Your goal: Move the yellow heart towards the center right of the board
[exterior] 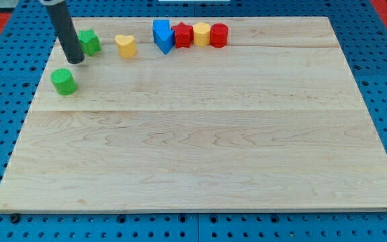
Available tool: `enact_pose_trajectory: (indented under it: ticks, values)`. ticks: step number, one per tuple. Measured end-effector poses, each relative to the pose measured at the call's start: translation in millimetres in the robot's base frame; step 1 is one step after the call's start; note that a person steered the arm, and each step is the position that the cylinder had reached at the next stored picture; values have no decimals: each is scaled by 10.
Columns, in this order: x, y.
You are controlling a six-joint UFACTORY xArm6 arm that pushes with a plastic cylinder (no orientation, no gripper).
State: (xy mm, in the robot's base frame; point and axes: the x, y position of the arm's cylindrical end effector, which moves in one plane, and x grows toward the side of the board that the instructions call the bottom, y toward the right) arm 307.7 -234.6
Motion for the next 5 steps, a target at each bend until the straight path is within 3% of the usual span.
enact_pose_trajectory:
  ticks: [1, 2, 3, 5]
  values:
    - [-190, 257]
    - [-330, 143]
    - [-458, 492]
    - [-51, 1129]
